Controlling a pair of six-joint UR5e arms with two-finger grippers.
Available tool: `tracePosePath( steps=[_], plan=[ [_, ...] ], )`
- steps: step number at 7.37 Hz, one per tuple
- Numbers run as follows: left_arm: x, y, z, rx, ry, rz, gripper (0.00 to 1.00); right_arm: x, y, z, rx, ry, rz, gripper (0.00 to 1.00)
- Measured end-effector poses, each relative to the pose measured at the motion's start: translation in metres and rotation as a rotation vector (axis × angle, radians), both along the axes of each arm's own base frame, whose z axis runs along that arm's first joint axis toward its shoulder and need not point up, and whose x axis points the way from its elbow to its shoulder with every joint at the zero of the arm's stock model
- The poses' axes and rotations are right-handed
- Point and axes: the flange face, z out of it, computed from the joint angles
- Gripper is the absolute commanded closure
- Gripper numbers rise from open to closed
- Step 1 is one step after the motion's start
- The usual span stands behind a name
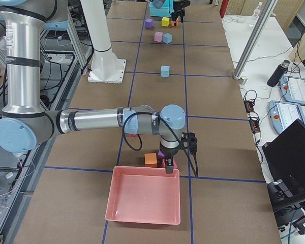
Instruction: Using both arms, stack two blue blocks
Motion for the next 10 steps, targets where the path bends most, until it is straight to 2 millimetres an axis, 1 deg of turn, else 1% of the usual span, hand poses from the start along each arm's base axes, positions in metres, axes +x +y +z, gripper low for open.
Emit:
tracePosePath(
  steps=[1,2,4,6,8,9,10],
  plan=[
    [0.017,0.009,0.012,0.005,-0.027,0.014,0.02,0.002,0.009,0.008,0.002,0.0,0.002,0.0],
    [0.024,0.02,0.026,0.003,-0.045,0.027,0.02,0.002,0.013,0.011,0.003,0.0,0.003,0.0],
    [0.034,0.036,0.052,-0.006,-0.083,0.035,0.02,0.002,0.015,0.013,0.002,0.001,0.003,0.0],
    [0.047,0.045,0.068,-0.022,-0.109,0.049,0.02,0.002,0.015,0.014,0.001,0.002,0.003,0.0],
    [0.051,0.046,0.078,-0.038,-0.12,0.056,0.02,0.002,0.014,0.014,0.001,0.003,0.003,0.0],
    [0.051,0.047,0.076,-0.045,-0.112,0.055,0.02,0.002,0.014,0.014,0.003,0.004,0.003,0.0],
    [0.053,0.048,0.07,-0.065,-0.091,0.057,0.02,0.002,0.014,0.013,0.004,0.004,0.002,0.0]
  ],
)
